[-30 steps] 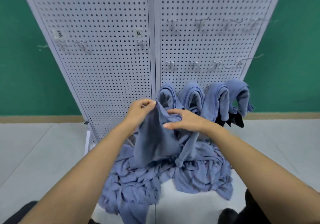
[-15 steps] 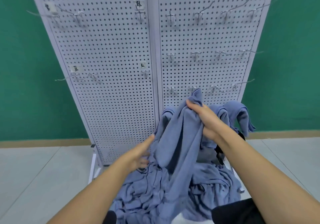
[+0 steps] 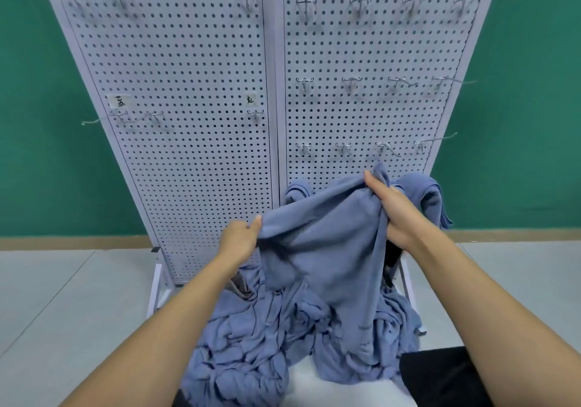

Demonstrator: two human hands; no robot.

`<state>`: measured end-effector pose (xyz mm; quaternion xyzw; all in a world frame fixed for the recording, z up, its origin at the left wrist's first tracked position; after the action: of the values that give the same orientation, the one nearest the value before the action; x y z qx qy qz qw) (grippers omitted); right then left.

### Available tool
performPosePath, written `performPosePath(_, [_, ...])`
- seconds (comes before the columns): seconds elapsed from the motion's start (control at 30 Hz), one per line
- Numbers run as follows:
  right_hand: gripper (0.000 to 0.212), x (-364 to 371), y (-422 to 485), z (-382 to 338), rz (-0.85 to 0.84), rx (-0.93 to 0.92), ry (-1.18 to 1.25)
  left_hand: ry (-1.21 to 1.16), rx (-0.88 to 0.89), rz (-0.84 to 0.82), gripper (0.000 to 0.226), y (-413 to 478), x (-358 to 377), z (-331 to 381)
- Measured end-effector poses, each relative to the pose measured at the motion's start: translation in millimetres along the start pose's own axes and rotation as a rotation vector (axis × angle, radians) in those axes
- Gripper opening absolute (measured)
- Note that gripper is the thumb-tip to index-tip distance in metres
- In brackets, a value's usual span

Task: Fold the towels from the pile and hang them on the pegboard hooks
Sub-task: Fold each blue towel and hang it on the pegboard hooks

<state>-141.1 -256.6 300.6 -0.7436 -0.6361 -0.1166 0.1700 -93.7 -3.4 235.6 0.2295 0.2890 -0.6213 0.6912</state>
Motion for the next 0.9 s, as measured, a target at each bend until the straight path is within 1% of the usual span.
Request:
performPosePath(0.03, [0.03,-4.0,-1.3,-0.2,0.008,0.001,-0.004,0.026,0.009,0.005,0.049,2.5,-5.7,-1.5])
performPosePath(0.07, [0.028,-8.3,-1.2,0.5,0.019,-0.001,-0.01,-0.021,0.002,-0.016,0.048,4.0,-10.5,-2.1])
performPosePath(0.1, [0.028,-12.1,-1.0,1.4,0.031,-0.001,-0.014,-0.142,-0.031,-0.054,0.045,4.4,-13.9,-2.5])
performPosePath(0.17, [0.031,-18.4,0.0,2.8,0.055,0.019,-0.028,-0.569,-0.131,-0.198,0.041,0.0,-17.8,1.3])
performPosePath(0.23, [0.041,-21.4,1.2,4.0,0.068,0.056,-0.021,-1.102,-0.188,-0.361,0.05,-4.0,-22.3,7.5])
performPosePath(0.27, [0.044,-21.7,1.1,4.2,0.072,0.073,-0.009,-1.256,-0.192,-0.431,0.055,-4.7,-24.6,9.4])
performPosePath(0.3, [0.045,-21.7,1.2,4.6,0.071,0.081,0.003,-1.275,-0.173,-0.493,0.058,-4.5,-25.1,9.0])
performPosePath(0.33, [0.044,-21.3,0.8,5.1,0.064,0.085,0.009,-1.182,-0.159,-0.556,0.055,-7.6,-25.6,9.5])
performPosePath(0.37, [0.043,-20.7,0.1,5.2,0.059,0.087,0.016,-1.023,-0.167,-0.62,0.047,-11.0,-24.6,8.5])
performPosePath(0.4, [0.042,-20.2,-0.9,5.4,0.052,0.09,0.021,-0.879,-0.201,-0.678,0.037,-13.8,-23.5,7.6])
performPosePath(0.43, [0.04,-20.9,-1.1,5.9,0.048,0.092,0.022,-0.809,-0.249,-0.7,0.03,-13.8,-23.3,5.6])
performPosePath(0.47, [0.037,-22.3,-0.9,6.3,0.049,0.094,0.019,-0.812,-0.294,-0.687,0.023,-12.4,-24.1,4.0])
performPosePath(0.53, [0.03,-26.2,-1.1,6.0,0.086,0.093,-0.008,-0.919,-0.34,-0.574,0.013,-3.9,-31.4,-0.3])
performPosePath(0.63, [0.022,-36.9,0.1,5.6,0.117,0.104,-0.039,-1.054,-0.324,-0.449,0.016,7.3,-47.2,-6.4])
performPosePath(0.7, [0.021,-43.0,0.8,6.9,0.121,0.128,-0.072,-1.063,-0.291,-0.451,0.014,7.5,-56.0,-7.4])
performPosePath(0.83, [0.022,-49.1,4.9,10.9,0.133,0.14,-0.07,-0.923,-0.193,-0.534,0.008,2.2,-68.1,-6.2])
performPosePath(0.9, [0.024,-50.1,7.1,11.5,0.13,0.121,-0.066,-0.886,-0.143,-0.528,0.012,1.2,-68.8,-7.4])
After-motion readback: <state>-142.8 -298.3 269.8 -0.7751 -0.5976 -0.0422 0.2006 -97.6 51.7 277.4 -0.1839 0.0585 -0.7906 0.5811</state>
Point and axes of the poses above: each hand's wrist, its own y-axis towards the middle knuckle, its own x-axis out of the palm, z = x × y, the point moved 1 cm from there along y, towards the middle knuckle, and after that the axes turned 6 degrees about y, right-handed, at the moved point
